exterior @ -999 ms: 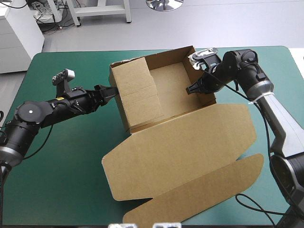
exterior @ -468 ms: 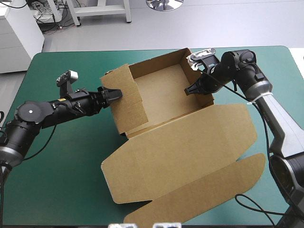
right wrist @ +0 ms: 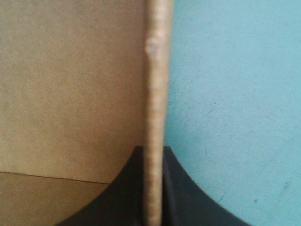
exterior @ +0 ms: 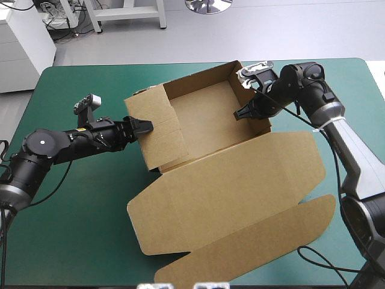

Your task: Fold the box

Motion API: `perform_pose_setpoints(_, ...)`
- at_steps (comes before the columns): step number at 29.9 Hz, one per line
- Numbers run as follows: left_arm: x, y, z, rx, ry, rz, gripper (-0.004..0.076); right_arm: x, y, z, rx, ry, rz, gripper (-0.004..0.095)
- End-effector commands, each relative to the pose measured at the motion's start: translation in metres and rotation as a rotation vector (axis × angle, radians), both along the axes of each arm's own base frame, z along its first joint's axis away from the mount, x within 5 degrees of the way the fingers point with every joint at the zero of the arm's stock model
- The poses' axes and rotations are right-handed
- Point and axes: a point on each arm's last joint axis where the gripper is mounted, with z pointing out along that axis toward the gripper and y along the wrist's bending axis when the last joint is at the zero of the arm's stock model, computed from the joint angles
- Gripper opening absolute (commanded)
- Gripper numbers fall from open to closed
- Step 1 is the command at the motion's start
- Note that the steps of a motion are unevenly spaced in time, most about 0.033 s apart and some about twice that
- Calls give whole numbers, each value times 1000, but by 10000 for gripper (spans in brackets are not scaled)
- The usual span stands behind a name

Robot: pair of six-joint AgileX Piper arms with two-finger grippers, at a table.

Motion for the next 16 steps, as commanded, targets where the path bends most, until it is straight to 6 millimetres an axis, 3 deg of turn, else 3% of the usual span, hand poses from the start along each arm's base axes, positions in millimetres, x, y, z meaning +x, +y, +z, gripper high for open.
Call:
perform_pose_setpoints(1, -2, -1, 15, -34, -51, 24, 362, -12, 1, 45, 55, -140, -3, -13)
perform_pose_setpoints(6, -1, -11, 17, -53, -72, 48, 362, -21, 12, 69, -37, -231, 9, -13)
perform_pose_setpoints(12, 5, -36, 8, -56, -62, 23, 363, -25, 18, 71, -43, -236, 1, -13)
perform_pose_setpoints(16, 12, -41, -3, -48, -20, 14, 363, -26, 19, 71, -29, -225, 5, -13)
